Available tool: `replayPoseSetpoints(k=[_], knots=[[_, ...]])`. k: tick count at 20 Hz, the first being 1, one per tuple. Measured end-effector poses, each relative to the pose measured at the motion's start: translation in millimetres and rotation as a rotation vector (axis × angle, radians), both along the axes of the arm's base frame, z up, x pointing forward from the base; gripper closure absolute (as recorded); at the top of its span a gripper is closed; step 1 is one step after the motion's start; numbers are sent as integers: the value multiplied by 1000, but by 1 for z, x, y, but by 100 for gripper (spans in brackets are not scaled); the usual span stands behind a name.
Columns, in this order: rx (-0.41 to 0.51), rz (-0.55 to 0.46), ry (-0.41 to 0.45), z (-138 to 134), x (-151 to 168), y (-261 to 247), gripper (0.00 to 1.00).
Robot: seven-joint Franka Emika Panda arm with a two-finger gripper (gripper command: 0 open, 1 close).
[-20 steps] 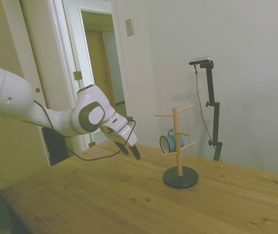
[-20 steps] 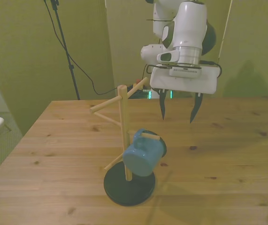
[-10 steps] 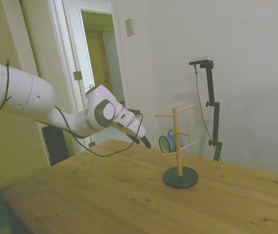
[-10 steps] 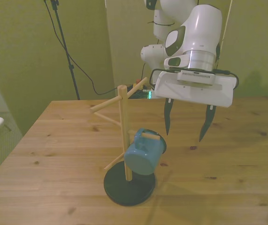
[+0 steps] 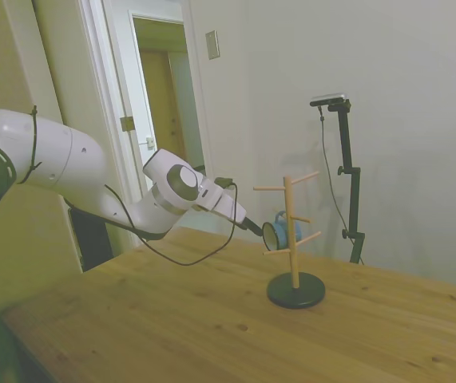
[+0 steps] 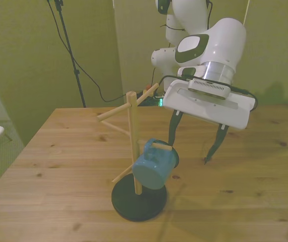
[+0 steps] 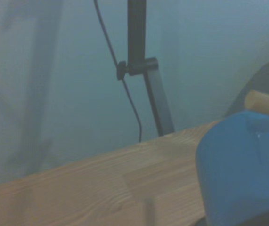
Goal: Unload the mug
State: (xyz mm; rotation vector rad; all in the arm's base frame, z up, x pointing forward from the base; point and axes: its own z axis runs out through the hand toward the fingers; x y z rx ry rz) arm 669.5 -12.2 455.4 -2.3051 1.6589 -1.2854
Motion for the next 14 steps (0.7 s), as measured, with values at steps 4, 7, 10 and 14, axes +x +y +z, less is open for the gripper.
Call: replayPoseSetpoints(k=[4, 7, 10, 14], knots=[[-19, -41, -35, -18, 18, -13, 0], [-26, -62, -50, -25, 29, -21, 100], [-41, -80, -63, -26, 34, -31, 100], [-45, -88, -65, -26, 35, -36, 100]])
